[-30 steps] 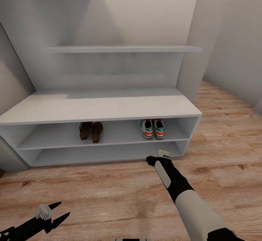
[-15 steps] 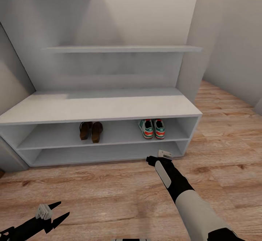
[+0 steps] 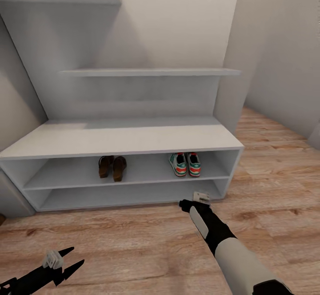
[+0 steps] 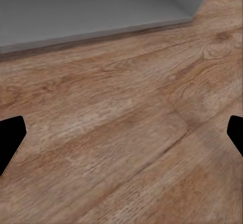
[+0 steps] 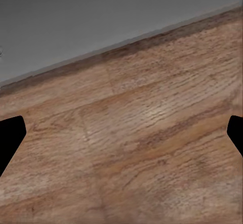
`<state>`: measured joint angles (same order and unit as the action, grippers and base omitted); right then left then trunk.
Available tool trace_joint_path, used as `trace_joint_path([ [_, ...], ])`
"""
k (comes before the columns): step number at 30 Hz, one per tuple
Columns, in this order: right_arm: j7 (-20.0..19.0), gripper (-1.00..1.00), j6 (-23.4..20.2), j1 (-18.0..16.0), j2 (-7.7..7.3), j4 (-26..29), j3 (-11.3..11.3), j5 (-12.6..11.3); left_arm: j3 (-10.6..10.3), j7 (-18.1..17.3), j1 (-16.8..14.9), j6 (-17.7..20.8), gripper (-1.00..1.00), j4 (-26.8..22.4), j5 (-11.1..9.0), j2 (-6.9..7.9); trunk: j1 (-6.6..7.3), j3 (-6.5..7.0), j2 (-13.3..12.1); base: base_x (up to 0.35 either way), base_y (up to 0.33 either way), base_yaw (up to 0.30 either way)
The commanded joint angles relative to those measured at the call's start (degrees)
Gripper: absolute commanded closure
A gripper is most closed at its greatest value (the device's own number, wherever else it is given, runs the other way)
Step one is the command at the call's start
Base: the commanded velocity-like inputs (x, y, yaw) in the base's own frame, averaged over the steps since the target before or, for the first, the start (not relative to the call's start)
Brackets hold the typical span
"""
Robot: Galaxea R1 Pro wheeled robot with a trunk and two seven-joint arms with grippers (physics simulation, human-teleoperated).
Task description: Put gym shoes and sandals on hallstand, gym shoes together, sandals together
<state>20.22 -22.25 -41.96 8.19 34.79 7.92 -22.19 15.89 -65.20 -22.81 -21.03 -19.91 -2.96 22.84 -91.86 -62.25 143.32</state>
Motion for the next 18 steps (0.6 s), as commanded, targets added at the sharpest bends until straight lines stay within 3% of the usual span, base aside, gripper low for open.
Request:
trace_joint_path([
  [1,-4.1,-1.0,3.9,0.5,-0.23,-4.0,0.3,2.5,0.2,0.5,0.0,-0.3,-1.0,0.1,0.1,0.0,0.04,0.18,0.0,0.0,0.0,0.0],
  [2,-8.3,-1.0,7.1,0.7,-0.62,-7.7,0.3,5.6,0.2,1.5,0.0,-0.3,-1.0,0.2,0.1,0.0,0.06,0.4,0.0,0.0,0.0,0.0],
  [4,-11.1,-1.0,9.2,0.8,-0.9,-10.4,0.3,7.6,0.1,2.2,0.0,-0.3,-1.0,0.3,0.1,0.01,0.11,0.84,0.0,0.0,0.0,0.0],
  [6,-17.1,-1.0,14.1,1.0,-1.25,-16.7,0.3,11.1,0.1,3.8,0.0,-0.3,-1.0,0.8,0.1,0.01,0.16,1.29,-0.1,0.0,0.0,0.0],
  [13,-24.8,-1.0,25.3,1.1,-2.12,-28.0,0.3,13.7,0.2,5.4,0.0,-0.4,-1.0,2.7,0.1,0.04,1.5,2.59,-2.5,0.0,0.0,0.0],
  [18,-31.2,-1.0,32.4,2.0,-4.7,-32.2,0.3,15.7,0.2,6.3,0.0,-0.4,-1.0,4.0,0.0,0.15,2.6,3.48,-4.5,0.0,0.0,0.0],
])
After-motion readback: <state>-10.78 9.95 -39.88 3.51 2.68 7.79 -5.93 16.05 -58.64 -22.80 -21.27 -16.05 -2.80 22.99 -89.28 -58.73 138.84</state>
